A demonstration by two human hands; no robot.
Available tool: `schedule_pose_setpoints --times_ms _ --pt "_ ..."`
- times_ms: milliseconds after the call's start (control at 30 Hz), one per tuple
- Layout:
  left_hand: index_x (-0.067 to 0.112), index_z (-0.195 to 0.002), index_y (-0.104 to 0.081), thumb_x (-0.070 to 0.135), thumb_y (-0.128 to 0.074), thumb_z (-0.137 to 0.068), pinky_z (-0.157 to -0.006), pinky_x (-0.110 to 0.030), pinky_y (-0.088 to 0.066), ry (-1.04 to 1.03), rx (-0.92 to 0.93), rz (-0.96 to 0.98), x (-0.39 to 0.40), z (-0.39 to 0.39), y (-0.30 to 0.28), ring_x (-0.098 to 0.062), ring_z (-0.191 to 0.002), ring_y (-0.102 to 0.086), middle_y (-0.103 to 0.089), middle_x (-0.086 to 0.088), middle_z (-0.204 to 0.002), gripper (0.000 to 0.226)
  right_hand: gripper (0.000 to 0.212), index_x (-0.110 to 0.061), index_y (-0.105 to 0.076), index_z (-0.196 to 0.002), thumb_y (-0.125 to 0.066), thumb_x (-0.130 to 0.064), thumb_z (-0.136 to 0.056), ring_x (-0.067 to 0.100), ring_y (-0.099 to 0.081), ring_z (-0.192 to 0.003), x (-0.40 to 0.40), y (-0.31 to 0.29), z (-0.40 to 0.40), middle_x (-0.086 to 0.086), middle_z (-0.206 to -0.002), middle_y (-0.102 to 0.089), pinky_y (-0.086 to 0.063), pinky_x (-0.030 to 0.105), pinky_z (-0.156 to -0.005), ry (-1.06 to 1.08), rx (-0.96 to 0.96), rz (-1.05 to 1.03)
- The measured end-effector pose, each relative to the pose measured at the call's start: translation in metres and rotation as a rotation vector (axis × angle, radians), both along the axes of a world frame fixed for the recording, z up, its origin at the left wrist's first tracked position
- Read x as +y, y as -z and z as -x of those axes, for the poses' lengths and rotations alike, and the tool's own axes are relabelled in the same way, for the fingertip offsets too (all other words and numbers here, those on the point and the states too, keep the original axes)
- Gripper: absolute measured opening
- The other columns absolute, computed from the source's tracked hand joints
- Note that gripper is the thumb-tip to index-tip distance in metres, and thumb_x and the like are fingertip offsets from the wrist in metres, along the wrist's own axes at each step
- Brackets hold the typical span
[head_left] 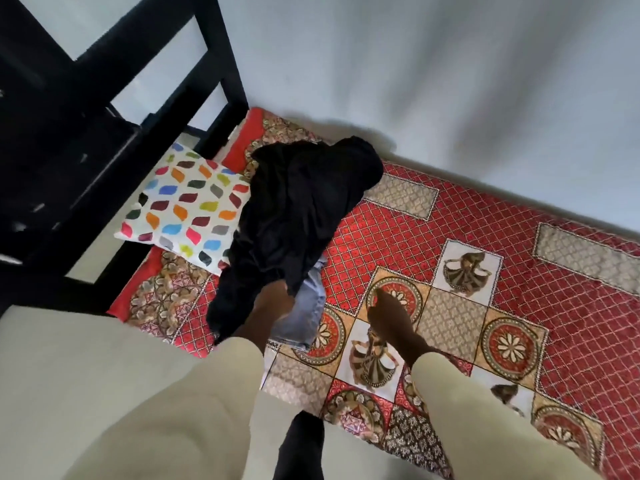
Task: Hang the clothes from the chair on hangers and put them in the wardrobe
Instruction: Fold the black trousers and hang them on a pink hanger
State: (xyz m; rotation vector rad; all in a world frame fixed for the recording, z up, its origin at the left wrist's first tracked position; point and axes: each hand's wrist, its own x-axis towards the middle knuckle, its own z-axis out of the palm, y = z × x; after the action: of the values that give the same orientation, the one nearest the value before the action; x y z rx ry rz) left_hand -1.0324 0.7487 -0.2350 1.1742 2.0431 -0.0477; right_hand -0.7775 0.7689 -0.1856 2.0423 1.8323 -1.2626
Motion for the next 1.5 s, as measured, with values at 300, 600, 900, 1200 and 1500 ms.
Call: schedule_pose_setpoints --times_ms 300,600,900,1200,1500 --pt "0.011 -0.142 -0.039 0.038 -0.070 -0.083 -0.104 -0.045 -0.043 -0.151 -0.097 -0.032 0.144 0.041 0.103 -0.037 -0.126 -0.051 -0.054 -0.016 -0.137 0.072 0.036 -0.002 -0.055 -0.129 -0.044 -0.008 -0.095 0.032 -0.060 -0.111 0.088 0.102 0.071 0.019 -0.129 -0.059 -0.049 0.037 -0.086 -0.152 -0.093 0.043" --pt "0.010 -0.078 -0.054 0.016 -0.049 -0.094 -0.075 -0.038 -0.047 0.115 -0.172 -0.082 0.147 -0.004 0.118 -0.040 -0.094 -0.064 -0.067 -0.021 -0.097 0.018 0.029 -0.010 -0.055 -0.075 -0.053 -0.029 -0.097 0.017 -0.053 -0.064 0.128 0.140 0.069 0.004 -0.074 -0.059 -0.035 0.023 -0.056 0.115 0.043 0.047" --pt "0.003 -0.103 -0.071 0.024 -0.059 -0.096 -0.076 -0.022 -0.044 0.622 -0.600 0.015 0.085 -0.054 0.050 -0.021 -0.095 -0.064 -0.070 -0.011 -0.101 0.026 0.068 -0.018 -0.036 -0.147 -0.066 -0.013 -0.086 0.031 -0.059 -0.113 0.168 0.115 0.089 0.011 -0.130 -0.059 -0.051 0.042 -0.092 0.497 0.331 -0.103" --pt "0.007 -0.154 -0.022 0.063 -0.064 -0.083 -0.116 -0.038 -0.030 -0.348 -0.447 -0.244 0.224 -0.006 0.035 -0.029 -0.143 -0.033 -0.032 -0.015 -0.155 0.099 0.048 -0.003 -0.070 -0.111 -0.069 0.008 -0.065 0.037 -0.064 -0.099 0.105 0.089 0.042 0.016 -0.124 -0.062 -0.058 0.045 -0.076 -0.446 0.038 -0.658" --pt "0.003 -0.120 -0.065 0.013 -0.050 -0.093 -0.091 -0.033 -0.053 0.039 -0.293 0.035 0.195 -0.081 0.068 -0.032 -0.112 -0.062 -0.065 -0.016 -0.122 0.033 0.041 -0.016 -0.061 -0.125 -0.051 -0.037 -0.090 0.028 -0.056 -0.114 0.025 0.108 -0.016 0.006 -0.127 -0.060 -0.041 0.041 -0.096 -0.932 -0.190 -0.299"
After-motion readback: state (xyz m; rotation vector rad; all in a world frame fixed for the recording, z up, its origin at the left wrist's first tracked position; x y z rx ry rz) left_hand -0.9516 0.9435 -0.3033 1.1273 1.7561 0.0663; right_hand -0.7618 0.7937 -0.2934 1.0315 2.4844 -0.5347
